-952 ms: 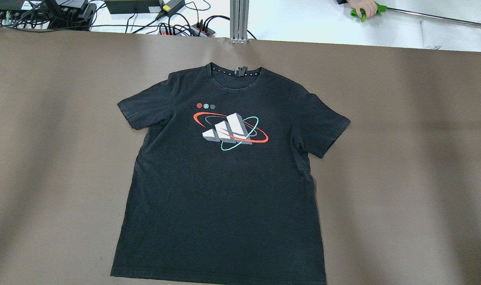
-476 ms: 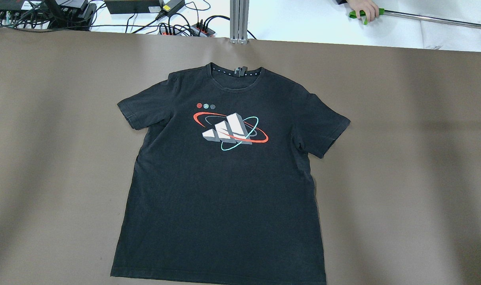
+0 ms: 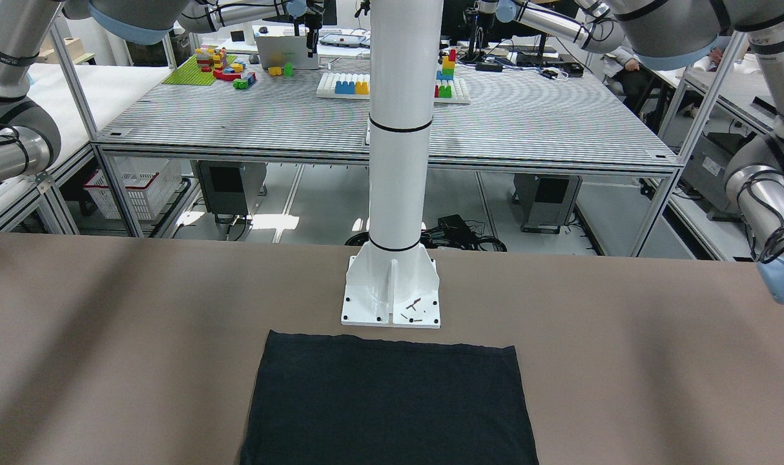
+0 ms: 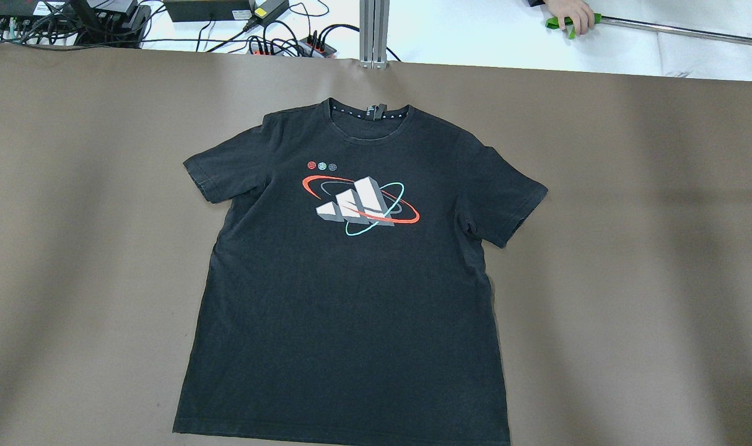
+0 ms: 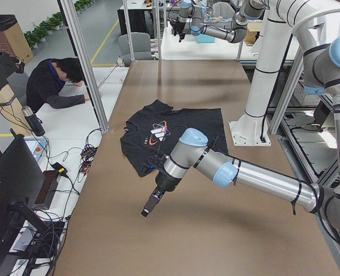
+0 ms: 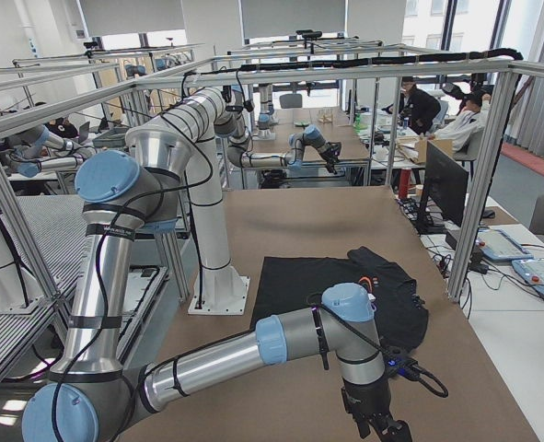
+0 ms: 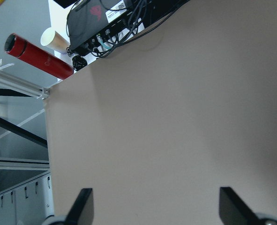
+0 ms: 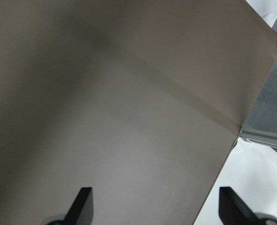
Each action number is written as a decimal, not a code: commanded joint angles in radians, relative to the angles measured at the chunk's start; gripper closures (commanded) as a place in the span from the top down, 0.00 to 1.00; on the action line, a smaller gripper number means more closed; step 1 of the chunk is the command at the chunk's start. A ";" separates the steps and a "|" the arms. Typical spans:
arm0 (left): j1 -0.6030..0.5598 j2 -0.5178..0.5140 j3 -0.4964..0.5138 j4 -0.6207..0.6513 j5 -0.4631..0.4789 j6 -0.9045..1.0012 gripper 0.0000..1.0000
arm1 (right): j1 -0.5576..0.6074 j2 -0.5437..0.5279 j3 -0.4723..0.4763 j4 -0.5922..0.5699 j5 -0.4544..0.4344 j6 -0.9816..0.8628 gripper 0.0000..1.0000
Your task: Fold clothes
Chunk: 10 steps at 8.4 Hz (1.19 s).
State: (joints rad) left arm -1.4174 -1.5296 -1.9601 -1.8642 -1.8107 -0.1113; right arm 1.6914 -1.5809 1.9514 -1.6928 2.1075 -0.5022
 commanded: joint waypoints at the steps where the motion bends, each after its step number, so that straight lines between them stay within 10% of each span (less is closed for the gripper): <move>1: 0.043 -0.111 0.079 -0.019 -0.140 -0.042 0.94 | -0.076 0.030 -0.043 0.092 -0.001 0.236 0.94; 7: 0.289 -0.478 0.394 -0.236 -0.144 -0.449 0.94 | -0.194 0.204 -0.271 0.327 0.003 0.561 0.94; 10: 0.337 -0.590 0.551 -0.341 -0.130 -0.524 0.94 | -0.373 0.326 -0.515 0.652 -0.009 0.917 0.94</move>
State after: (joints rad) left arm -1.1077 -2.0594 -1.5180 -2.1151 -1.9485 -0.5905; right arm 1.4166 -1.3372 1.5904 -1.2346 2.1046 0.2049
